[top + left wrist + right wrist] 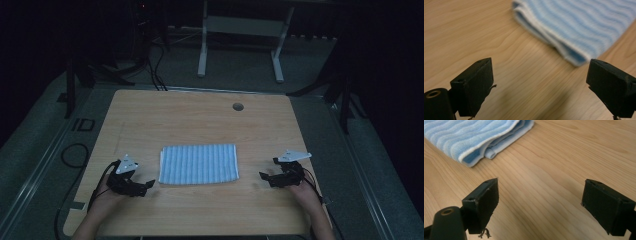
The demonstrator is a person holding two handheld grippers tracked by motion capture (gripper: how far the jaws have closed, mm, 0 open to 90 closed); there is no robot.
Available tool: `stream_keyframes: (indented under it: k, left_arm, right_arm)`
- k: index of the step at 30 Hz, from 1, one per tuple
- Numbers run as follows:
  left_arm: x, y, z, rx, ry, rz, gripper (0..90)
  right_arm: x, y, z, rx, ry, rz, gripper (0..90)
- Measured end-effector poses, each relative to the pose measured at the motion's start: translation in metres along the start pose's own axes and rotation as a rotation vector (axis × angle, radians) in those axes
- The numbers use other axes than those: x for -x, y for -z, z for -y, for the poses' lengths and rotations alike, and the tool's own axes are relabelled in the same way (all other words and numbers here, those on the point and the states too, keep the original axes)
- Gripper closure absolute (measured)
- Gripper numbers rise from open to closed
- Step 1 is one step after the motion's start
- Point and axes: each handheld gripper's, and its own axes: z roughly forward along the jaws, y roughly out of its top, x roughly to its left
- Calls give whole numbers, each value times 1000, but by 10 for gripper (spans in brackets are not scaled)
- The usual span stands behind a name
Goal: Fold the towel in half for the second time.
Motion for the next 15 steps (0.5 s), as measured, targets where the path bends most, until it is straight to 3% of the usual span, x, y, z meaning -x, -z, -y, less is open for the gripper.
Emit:
stream_keyframes:
  k: [2, 6, 11, 12, 15]
  left_arm:
    - [-1, 1, 2, -1, 10, -7, 19]
    - [-4, 5, 8, 2, 24, -19, 19]
    - [-7, 9, 14, 32, 46, -35, 19]
    - [-7, 10, 16, 44, 45, -42, 19]
    - [-10, 14, 18, 56, 56, -58, 19]
  right_arm:
    - [2, 4, 5, 18, -17, 20, 137]
    - [4, 13, 15, 74, -60, 85, 132]
    - [6, 19, 22, 93, -90, 133, 127]
    - [7, 21, 26, 96, -108, 173, 128]
    - [10, 24, 30, 109, -132, 204, 127]
